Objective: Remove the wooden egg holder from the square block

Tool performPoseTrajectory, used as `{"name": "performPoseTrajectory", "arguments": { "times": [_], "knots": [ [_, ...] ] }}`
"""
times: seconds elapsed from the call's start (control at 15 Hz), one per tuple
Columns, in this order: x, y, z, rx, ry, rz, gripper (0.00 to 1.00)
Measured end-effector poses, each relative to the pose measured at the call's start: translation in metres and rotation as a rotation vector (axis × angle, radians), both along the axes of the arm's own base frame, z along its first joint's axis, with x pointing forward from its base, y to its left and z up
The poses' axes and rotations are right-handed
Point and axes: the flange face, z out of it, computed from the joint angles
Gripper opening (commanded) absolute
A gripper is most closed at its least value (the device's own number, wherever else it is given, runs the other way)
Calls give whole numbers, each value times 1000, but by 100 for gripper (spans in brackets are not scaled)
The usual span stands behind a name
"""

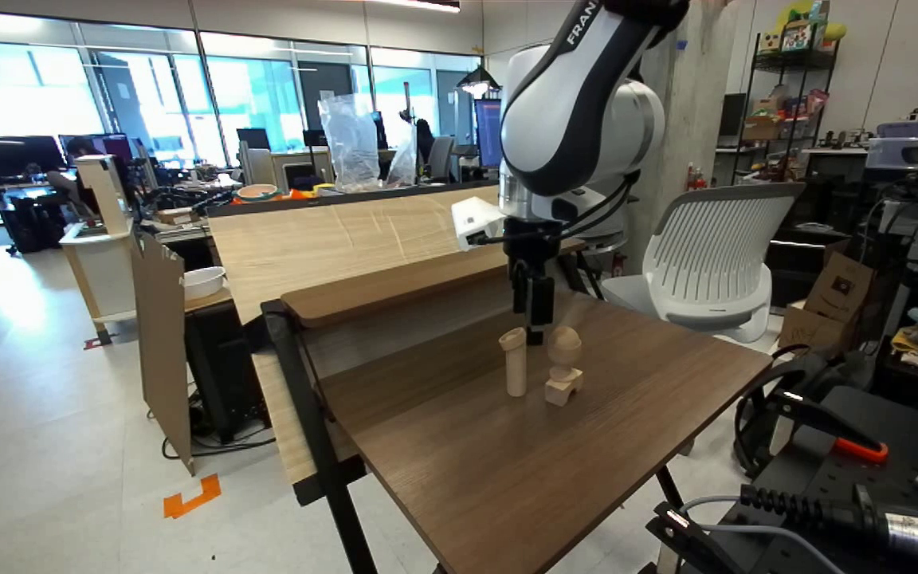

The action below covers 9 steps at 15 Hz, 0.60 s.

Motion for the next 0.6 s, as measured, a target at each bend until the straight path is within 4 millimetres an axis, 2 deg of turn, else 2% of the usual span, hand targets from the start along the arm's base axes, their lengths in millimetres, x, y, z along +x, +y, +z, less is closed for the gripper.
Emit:
{"name": "performPoseTrajectory", "arguments": {
  "times": [0.6],
  "knots": [
    [7,-13,6,21,-15,-50,100]
  ]
}}
